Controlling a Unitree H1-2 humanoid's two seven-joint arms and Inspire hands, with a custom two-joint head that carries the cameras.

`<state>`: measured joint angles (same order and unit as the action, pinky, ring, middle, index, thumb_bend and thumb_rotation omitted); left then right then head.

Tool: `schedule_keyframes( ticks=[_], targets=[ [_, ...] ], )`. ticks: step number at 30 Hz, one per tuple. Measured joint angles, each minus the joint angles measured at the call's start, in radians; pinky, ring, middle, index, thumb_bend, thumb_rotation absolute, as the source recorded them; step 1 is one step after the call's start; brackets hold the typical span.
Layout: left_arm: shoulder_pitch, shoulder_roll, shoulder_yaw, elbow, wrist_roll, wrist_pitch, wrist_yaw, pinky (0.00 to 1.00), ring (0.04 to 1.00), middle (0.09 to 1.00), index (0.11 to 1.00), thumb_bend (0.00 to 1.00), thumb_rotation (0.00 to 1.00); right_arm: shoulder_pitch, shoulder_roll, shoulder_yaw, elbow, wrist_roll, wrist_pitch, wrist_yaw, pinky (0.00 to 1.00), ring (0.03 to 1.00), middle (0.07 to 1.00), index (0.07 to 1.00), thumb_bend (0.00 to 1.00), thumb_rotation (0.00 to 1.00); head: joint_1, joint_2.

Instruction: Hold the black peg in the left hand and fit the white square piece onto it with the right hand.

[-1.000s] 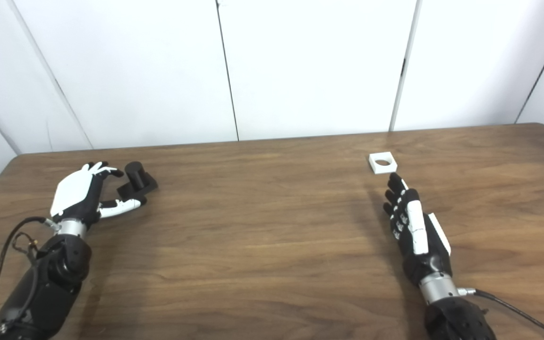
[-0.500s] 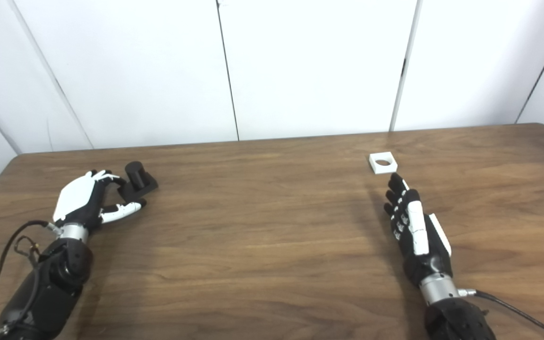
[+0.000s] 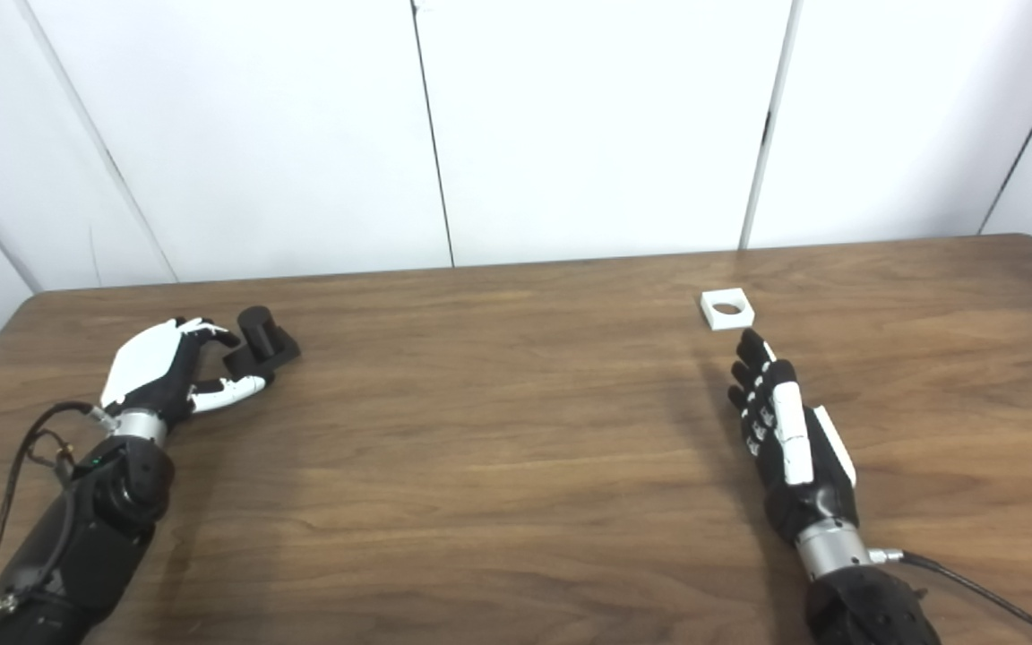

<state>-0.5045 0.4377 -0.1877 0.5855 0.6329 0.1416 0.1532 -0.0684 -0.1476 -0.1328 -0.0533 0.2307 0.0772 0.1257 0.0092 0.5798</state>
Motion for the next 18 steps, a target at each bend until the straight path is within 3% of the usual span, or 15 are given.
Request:
schedule_keyframes(
  ticks=[9, 18],
  targets=[
    [0.0, -0.003, 0.002, -0.006, -0.003, -0.002, 0.009, 1.0, 0.992, 0.91, 0.647, 0.61, 0.33, 0.003, 0.0, 0.001, -0.004, 0.001, 0.0, 0.0, 1.0, 1.0, 0.999, 0.991, 0.62, 1.0, 0.002, 0.006],
    [0.0, -0.007, 0.008, -0.007, -0.017, -0.002, 0.012, 1.0, 0.993, 0.909, 0.6, 0.58, 0.31, 0.006, -0.002, 0.003, -0.007, 0.002, 0.001, 0.0, 1.0, 1.0, 1.0, 0.99, 0.63, 1.0, 0.0, 0.011]
  ],
)
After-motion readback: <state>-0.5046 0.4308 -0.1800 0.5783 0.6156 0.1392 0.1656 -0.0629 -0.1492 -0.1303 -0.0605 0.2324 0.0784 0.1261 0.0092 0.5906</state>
